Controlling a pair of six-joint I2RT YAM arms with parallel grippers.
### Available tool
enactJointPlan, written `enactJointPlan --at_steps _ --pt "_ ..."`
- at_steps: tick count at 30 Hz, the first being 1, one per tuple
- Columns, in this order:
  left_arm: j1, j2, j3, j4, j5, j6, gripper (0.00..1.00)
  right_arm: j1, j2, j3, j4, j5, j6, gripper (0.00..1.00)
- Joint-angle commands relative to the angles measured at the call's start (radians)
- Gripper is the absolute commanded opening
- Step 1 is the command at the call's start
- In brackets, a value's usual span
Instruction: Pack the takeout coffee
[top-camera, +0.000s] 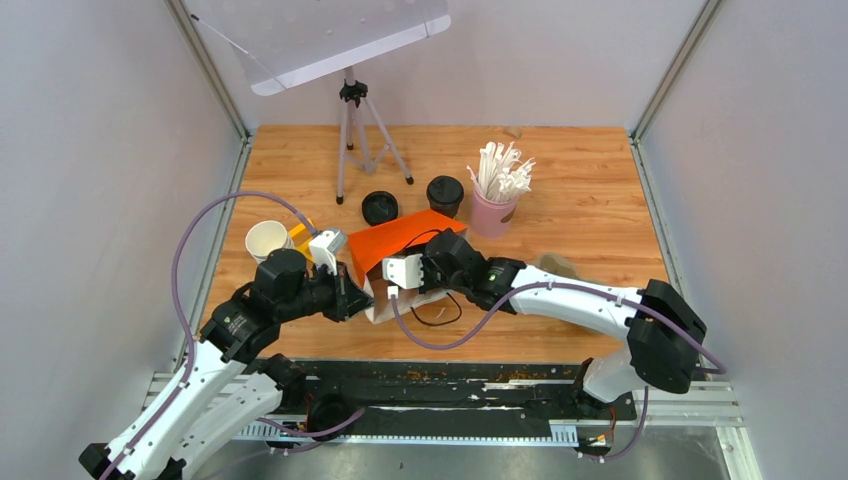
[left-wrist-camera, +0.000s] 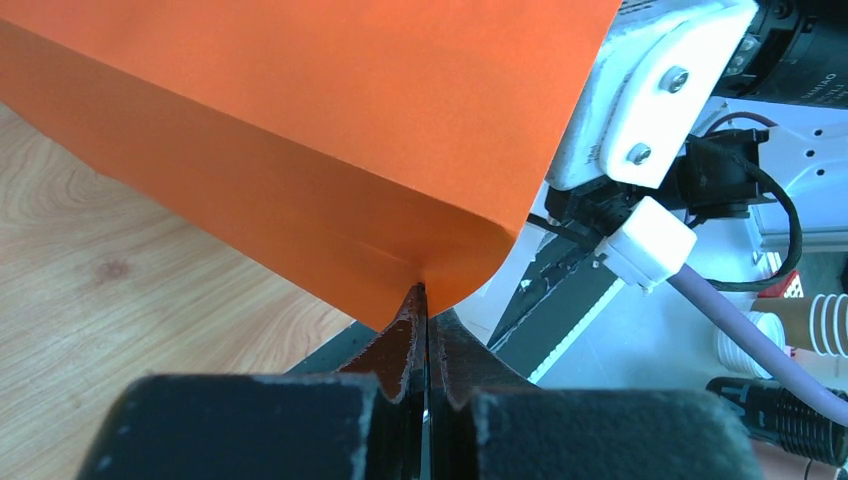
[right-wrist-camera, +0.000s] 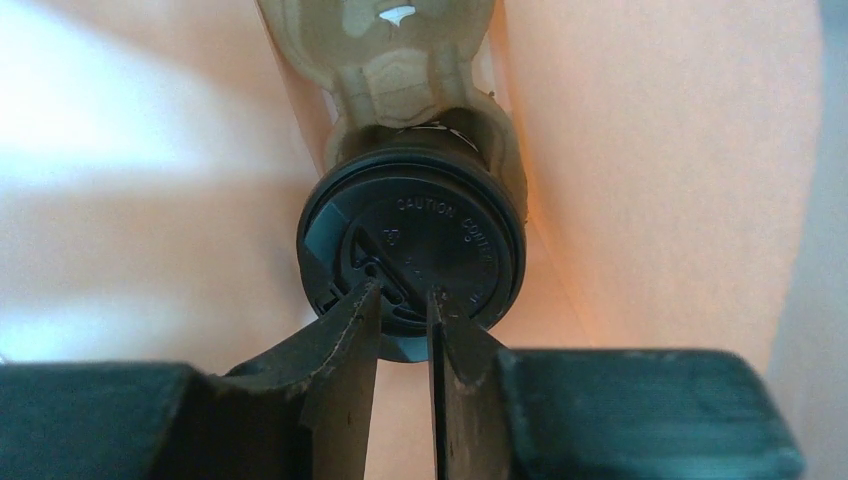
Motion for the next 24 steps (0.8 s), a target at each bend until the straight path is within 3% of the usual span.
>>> enactJointPlan --at_steps 1,7,14,24 --pt "-0.005 -0.008 0.022 0.032 0.019 -0.018 0.0 -0.013 0.02 -0.009 0.076 -0.002 0.016 0.24" --pt "-0.005 -0.01 0.018 0.044 0.018 -0.035 0.0 -0.015 0.007 0.022 0.042 0.002 0.031 0.25" --pt "-0.004 -0.002 0.053 0.028 -0.008 -0.076 0.0 -0.013 -0.035 0.173 -0.222 -0.051 0.138 0.35" --pt "-0.004 0.02 0.102 -0.002 0.003 -0.117 0.0 -0.009 -0.08 0.328 -0.482 -0.191 0.219 0.37"
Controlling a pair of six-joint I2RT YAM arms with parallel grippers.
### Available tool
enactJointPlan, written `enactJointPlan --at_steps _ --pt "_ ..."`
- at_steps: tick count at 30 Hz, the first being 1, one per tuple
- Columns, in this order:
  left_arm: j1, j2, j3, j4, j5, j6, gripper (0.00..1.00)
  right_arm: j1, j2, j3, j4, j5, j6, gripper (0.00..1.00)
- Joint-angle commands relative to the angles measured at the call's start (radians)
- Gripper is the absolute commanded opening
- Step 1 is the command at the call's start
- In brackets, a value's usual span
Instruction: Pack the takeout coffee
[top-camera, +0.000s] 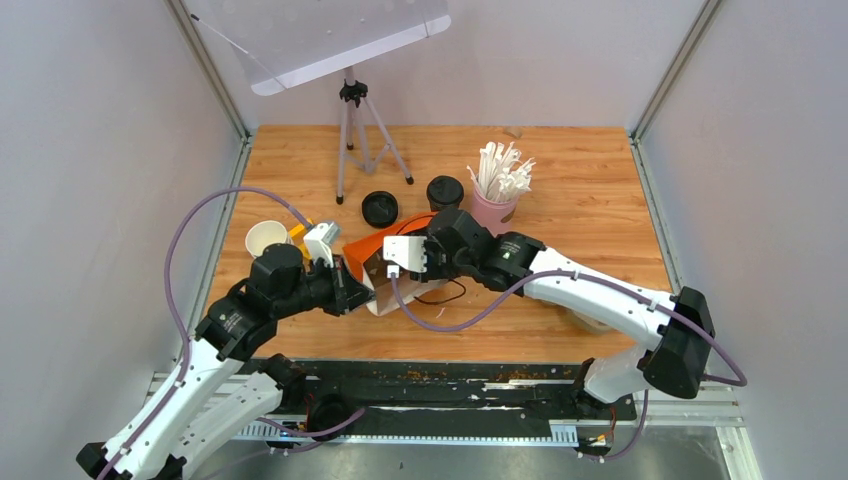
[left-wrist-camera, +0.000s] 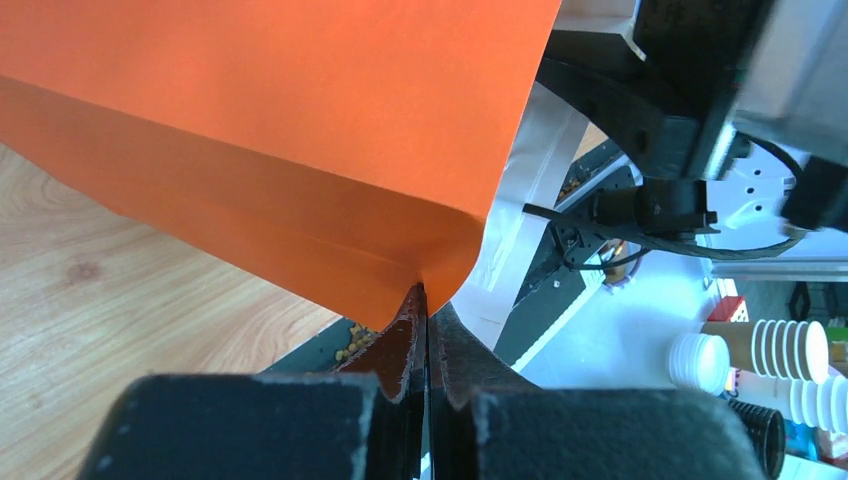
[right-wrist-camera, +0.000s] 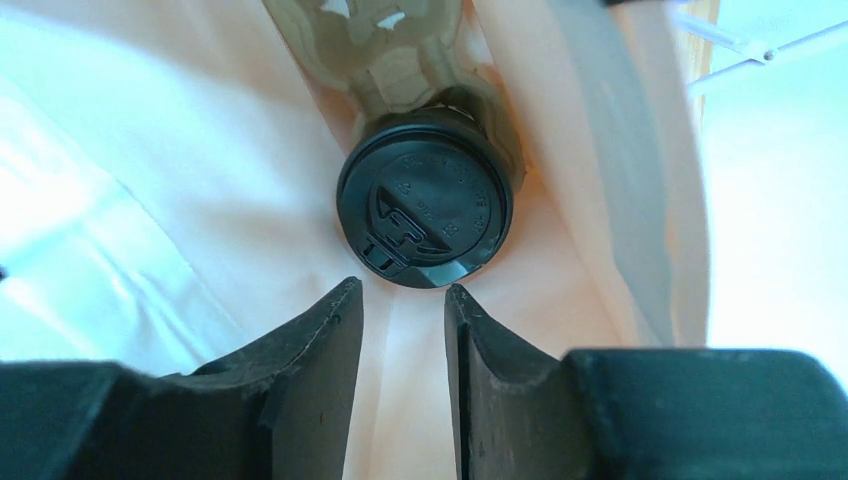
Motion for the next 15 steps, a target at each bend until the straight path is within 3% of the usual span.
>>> enactJointPlan --at_steps 1,15 --pt "-0.004 -0.001 0.046 -0.002 0.017 -0.053 0.0 0.002 -0.045 0.101 -0.127 -0.11 0.082 0.37" --pt "-0.005 0.0 0.154 -0.17 -0.006 -0.08 0.0 0.001 -0.055 0.23 -0.253 -0.179 0.155 0.38"
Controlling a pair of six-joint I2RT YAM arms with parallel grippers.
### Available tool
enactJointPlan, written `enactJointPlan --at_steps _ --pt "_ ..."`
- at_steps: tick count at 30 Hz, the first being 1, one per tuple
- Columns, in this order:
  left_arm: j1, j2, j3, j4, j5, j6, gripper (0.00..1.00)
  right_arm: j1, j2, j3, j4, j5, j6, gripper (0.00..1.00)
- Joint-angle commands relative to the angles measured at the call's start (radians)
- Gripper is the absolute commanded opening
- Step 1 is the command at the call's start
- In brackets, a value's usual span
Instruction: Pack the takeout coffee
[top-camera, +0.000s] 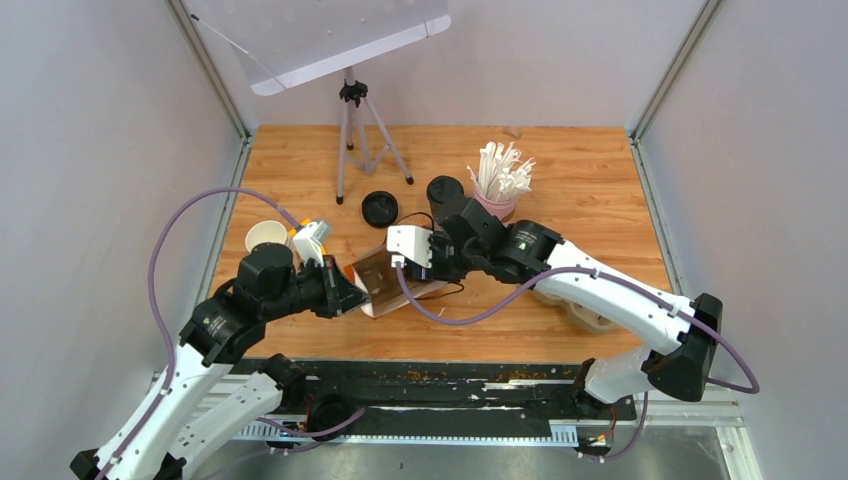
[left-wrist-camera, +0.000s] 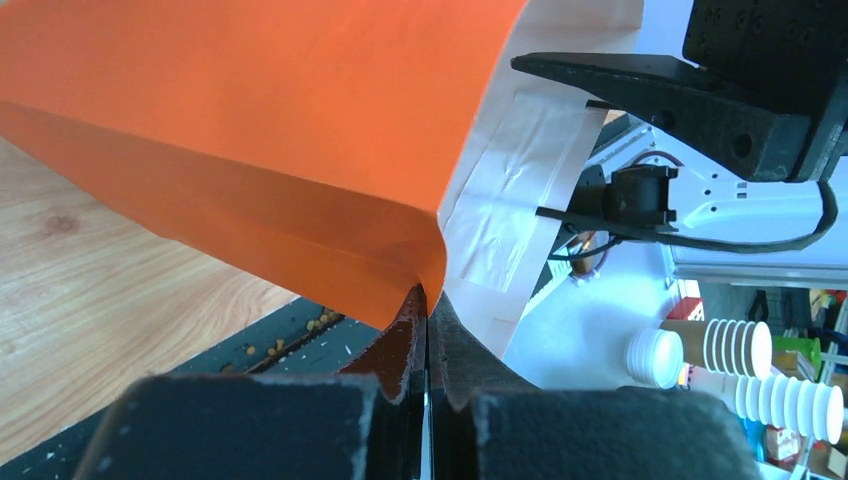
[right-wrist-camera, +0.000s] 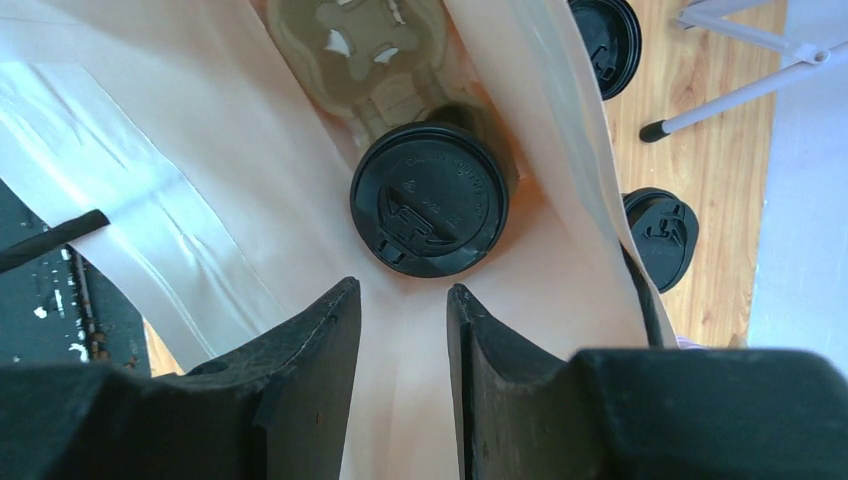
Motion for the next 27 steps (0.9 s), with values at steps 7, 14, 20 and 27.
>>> enactJointPlan --at_steps 7,14,20,27 --pt "-0.005 0.046 0.139 -0.167 -0.03 -0.008 0.0 0.001 -0.039 0.149 -0.037 -0.061 0.075 0.38" --pt "-0.004 0.095 0.199 -0.247 -0.042 -0.019 0.0 -0.017 -0.07 0.181 0.035 -0.063 0.127 0.39" --pt "-0.003 0.13 0.254 -0.299 -0.051 -0.048 0.0 -0.048 -0.106 0.195 0.113 -0.069 0.176 0.4" --pt "-0.004 0.17 0.316 -0.366 -0.087 -0.074 0.0 -0.075 -0.117 0.165 0.117 -0.142 0.184 0.43"
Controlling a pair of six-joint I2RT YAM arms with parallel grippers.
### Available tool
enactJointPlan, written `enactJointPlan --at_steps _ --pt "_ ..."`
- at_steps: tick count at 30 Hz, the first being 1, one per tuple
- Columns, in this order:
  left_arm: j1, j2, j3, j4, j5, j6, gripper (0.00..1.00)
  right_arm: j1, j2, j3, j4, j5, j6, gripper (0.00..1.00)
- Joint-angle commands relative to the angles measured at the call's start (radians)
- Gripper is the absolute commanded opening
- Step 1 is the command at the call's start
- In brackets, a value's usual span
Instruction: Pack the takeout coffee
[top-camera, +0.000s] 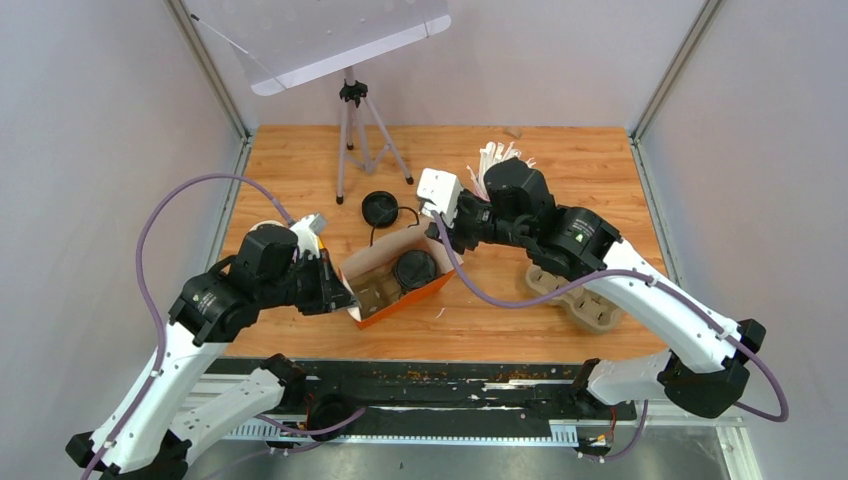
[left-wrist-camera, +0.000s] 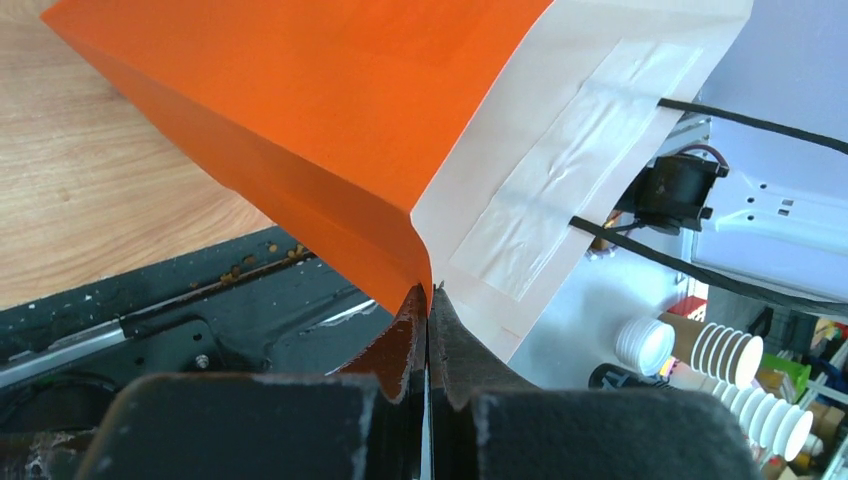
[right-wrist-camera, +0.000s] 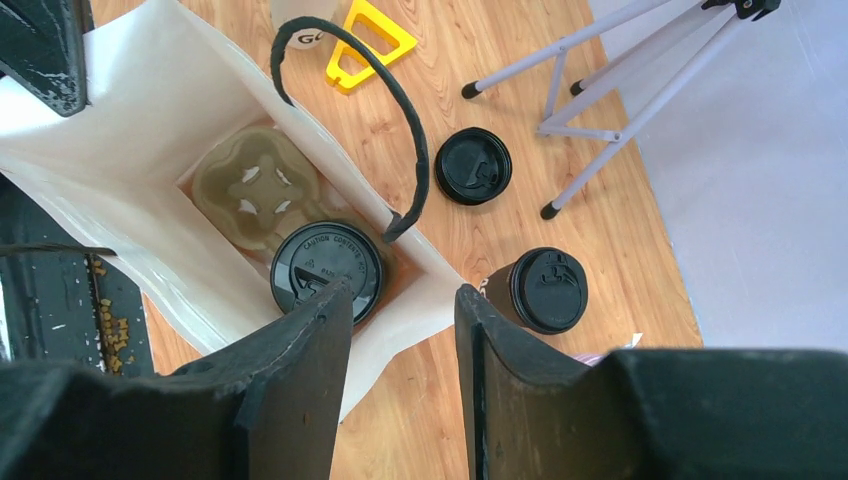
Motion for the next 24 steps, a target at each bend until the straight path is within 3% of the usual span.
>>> enactJointPlan --at_steps 1,11,18,24 --pt "-0.004 0.022 0.07 -0.042 -0.028 -0.028 0.0 -0.006 -0.013 0.009 0.037 -0.056 0.03 0.43" --pt "-0.001 0.094 0.153 -0.15 -0.125 -0.038 0.02 -0.011 0.0 0.016 0.166 0.119 0.109 0.45" --pt "0.042 0.151 0.211 -0.226 -0.158 -0.008 0.03 -0.113 0.009 -0.019 0.287 0.221 0.257 0.5" --pt "0.095 0.197 0.24 -0.244 -0.156 0.034 0.05 -0.221 0.201 0.119 0.172 0.23 0.382 0.57"
